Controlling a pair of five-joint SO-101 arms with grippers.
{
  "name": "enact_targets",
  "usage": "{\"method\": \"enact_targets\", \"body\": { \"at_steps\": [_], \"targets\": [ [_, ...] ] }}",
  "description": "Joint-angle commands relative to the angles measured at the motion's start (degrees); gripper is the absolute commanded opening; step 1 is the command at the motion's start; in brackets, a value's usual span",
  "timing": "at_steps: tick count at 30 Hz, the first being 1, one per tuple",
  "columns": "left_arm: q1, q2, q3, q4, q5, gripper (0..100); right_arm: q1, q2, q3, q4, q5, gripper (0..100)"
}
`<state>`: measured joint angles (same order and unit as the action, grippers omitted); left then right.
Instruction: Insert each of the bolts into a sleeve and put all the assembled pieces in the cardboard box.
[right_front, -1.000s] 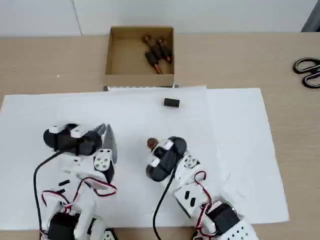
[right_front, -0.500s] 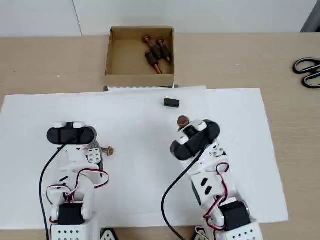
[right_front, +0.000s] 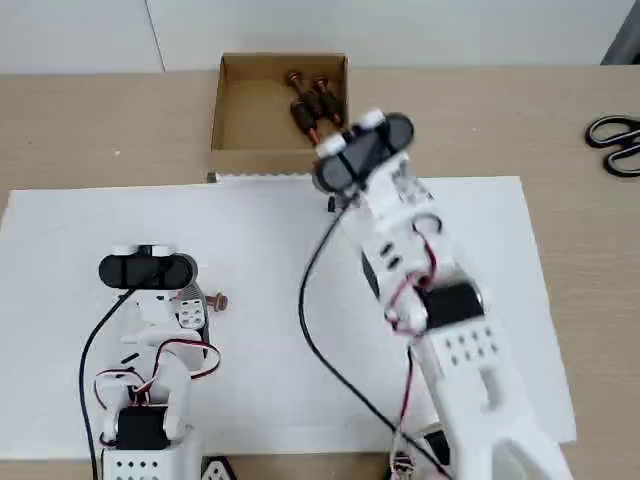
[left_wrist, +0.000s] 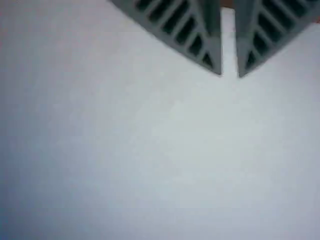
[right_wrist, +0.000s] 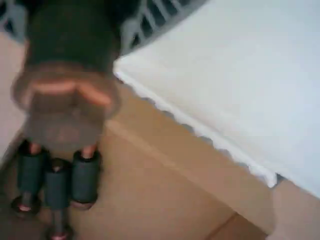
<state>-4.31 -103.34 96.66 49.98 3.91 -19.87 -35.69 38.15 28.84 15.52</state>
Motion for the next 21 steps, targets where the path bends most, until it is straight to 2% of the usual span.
{"method": "enact_targets", "body": {
  "at_steps": [1, 6, 11, 16, 21],
  "targets": [
    [0.5, -0.6, -0.3, 0.4, -0.4, 1, 1.7, 15.9, -15.2, -3.3, 2.9, 0.2],
    [0.5, -0.6, -0.3, 0.4, -0.4, 1, 2.2, 35.9, -34.2, -3.3, 8.6, 0.2],
    [0.4, -0.6, -0.3, 0.4, -0.4, 1, 1.9, 53.8, -52.0, -3.0, 19.3, 0.2],
    [0.4, -0.6, -0.3, 0.4, -0.4, 1, 1.9, 67.6, -64.9, -3.3, 29.0, 0.2],
    [0.4, -0.6, -0.3, 0.4, -0.4, 1, 1.0, 76.8, -73.6, -3.1, 33.6, 0.4]
  ]
}}
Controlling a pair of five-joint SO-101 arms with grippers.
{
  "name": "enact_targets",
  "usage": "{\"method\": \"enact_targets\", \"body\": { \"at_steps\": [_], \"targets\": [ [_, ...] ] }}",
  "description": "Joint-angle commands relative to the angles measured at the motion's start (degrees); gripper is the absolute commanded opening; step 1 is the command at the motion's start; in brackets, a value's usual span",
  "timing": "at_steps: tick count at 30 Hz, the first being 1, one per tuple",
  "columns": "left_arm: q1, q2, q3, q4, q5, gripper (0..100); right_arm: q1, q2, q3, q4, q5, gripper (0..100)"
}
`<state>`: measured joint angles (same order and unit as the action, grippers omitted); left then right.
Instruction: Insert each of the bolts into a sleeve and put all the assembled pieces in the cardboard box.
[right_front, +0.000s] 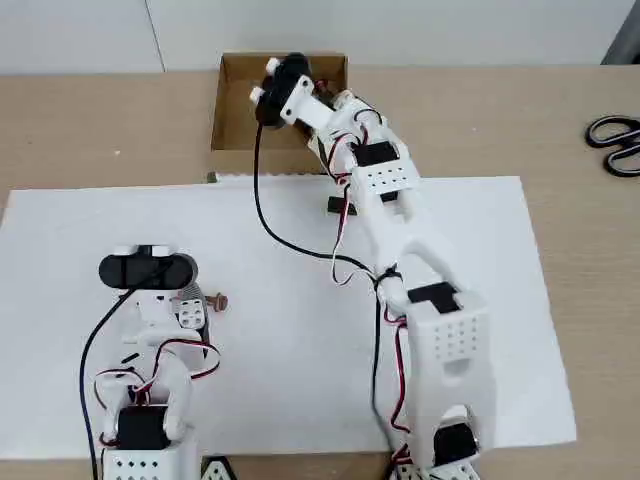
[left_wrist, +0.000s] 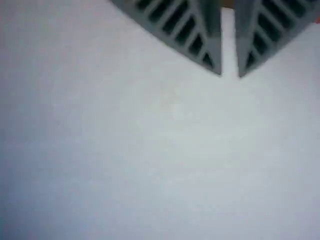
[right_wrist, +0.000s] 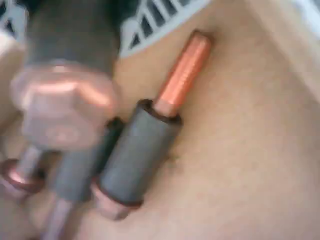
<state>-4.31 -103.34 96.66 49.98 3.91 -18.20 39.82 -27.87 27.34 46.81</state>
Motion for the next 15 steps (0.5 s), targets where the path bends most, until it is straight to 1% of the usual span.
{"method": "enact_targets", "body": {
  "at_steps": [1, 3, 4, 8, 9, 15],
  "targets": [
    [0.4, -0.6, -0.3, 0.4, -0.4, 1, -0.7, 2.6, -8.5, -1.7, 2.8, 0.5],
    [0.4, -0.6, -0.3, 0.4, -0.4, 1, -1.3, 4.4, -10.2, -1.7, 4.3, 1.3],
    [0.4, -0.6, -0.3, 0.4, -0.4, 1, -1.4, 4.7, -10.9, -1.5, 4.6, 3.5],
    [0.4, -0.6, -0.3, 0.4, -0.4, 1, -1.9, 5.0, -11.2, -1.3, 4.7, 18.1],
    [0.4, -0.6, -0.3, 0.4, -0.4, 1, -2.1, 5.0, -11.2, -1.3, 4.7, 20.1],
    [0.4, -0.6, -0.3, 0.4, -0.4, 1, -2.4, 4.6, -11.4, -1.3, 4.7, 16.6]
  ]
}}
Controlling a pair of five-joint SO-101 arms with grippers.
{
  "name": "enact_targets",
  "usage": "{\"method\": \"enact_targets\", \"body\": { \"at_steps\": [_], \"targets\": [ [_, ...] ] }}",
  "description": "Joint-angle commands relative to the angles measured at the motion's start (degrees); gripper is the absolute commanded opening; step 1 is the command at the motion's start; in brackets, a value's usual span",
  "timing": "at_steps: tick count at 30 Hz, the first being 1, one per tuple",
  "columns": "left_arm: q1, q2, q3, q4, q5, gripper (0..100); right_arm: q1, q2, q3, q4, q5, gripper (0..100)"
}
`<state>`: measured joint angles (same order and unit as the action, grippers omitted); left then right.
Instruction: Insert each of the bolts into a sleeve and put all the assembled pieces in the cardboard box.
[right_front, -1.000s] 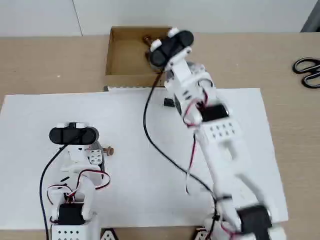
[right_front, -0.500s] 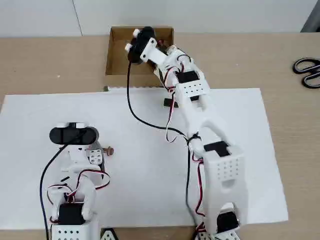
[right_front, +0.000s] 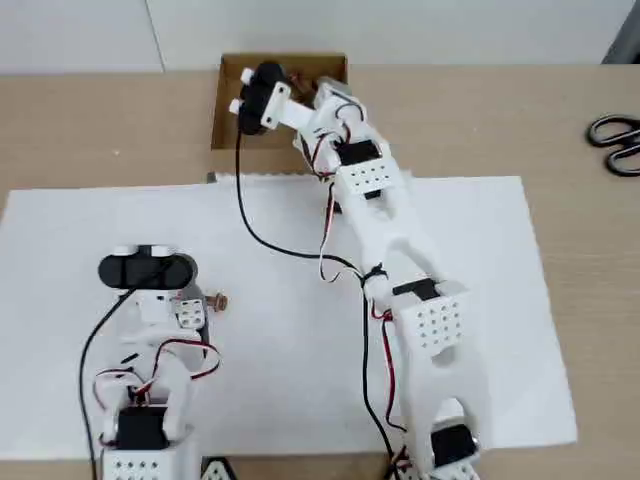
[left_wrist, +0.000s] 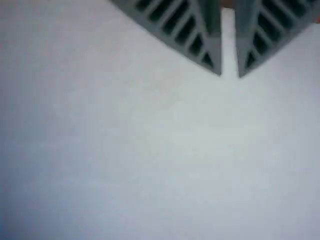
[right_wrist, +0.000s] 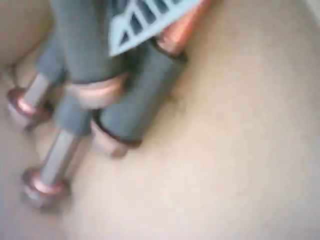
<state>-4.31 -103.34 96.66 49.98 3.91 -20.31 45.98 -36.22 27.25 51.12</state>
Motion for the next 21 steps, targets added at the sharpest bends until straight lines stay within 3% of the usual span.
{"method": "enact_targets", "body": {
  "at_steps": [1, 8, 15, 21],
  "targets": [
    [0.4, -0.6, -0.3, 0.4, -0.4, 1, -0.4, -2.2, -3.1, -1.1, 0.3, 16.0],
    [0.4, -0.6, -0.3, 0.4, -0.4, 1, -1.2, -11.5, -3.1, 7.8, 0.2, 0.0],
    [0.4, -0.6, -0.3, 0.4, -0.4, 1, -1.3, -20.3, -3.1, 20.1, -0.3, 1.7],
    [0.4, -0.6, -0.3, 0.4, -0.4, 1, -0.7, -22.5, -3.1, 36.7, -10.7, 0.7]
  ]
}}
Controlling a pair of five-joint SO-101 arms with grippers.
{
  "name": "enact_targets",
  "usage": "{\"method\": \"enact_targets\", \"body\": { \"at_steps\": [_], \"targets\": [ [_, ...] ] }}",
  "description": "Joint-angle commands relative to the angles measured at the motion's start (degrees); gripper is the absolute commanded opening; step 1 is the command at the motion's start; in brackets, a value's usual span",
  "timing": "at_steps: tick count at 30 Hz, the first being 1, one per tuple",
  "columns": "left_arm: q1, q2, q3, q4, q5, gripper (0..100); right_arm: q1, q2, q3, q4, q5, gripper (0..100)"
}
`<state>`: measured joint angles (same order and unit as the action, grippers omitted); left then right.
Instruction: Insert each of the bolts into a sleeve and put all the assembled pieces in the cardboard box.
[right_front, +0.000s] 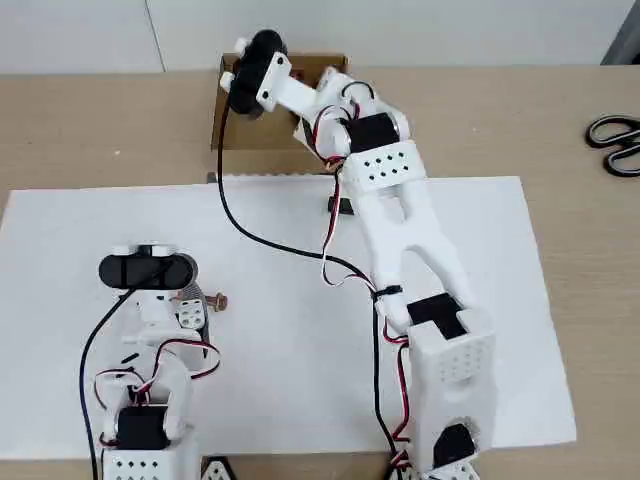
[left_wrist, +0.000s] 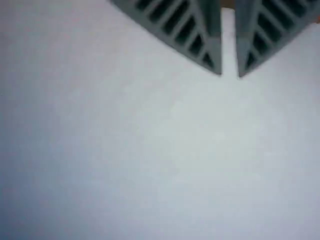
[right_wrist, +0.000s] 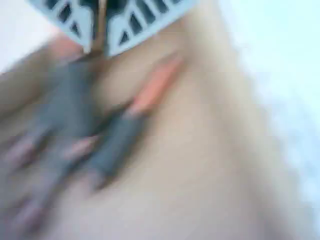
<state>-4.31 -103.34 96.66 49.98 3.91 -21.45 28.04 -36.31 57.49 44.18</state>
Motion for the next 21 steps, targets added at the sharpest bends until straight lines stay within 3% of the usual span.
{"method": "enact_targets", "body": {
  "at_steps": [1, 6, 13, 21],
  "targets": [
    [0.4, -0.6, -0.3, 0.4, -0.4, 1, 0.6, -5.1, -3.0, 8.9, -4.6, 0.8],
    [0.4, -0.6, -0.3, 0.4, -0.4, 1, 0.8, -6.5, -3.0, 19.6, -9.7, 1.3],
    [0.4, -0.6, -0.3, 0.4, -0.4, 1, 0.8, -6.1, -3.0, 26.5, -9.6, 11.2],
    [0.3, -0.6, -0.3, 0.4, -0.2, 1, 2.2, 0.4, -3.0, 28.6, 1.3, 11.2]
  ]
}}
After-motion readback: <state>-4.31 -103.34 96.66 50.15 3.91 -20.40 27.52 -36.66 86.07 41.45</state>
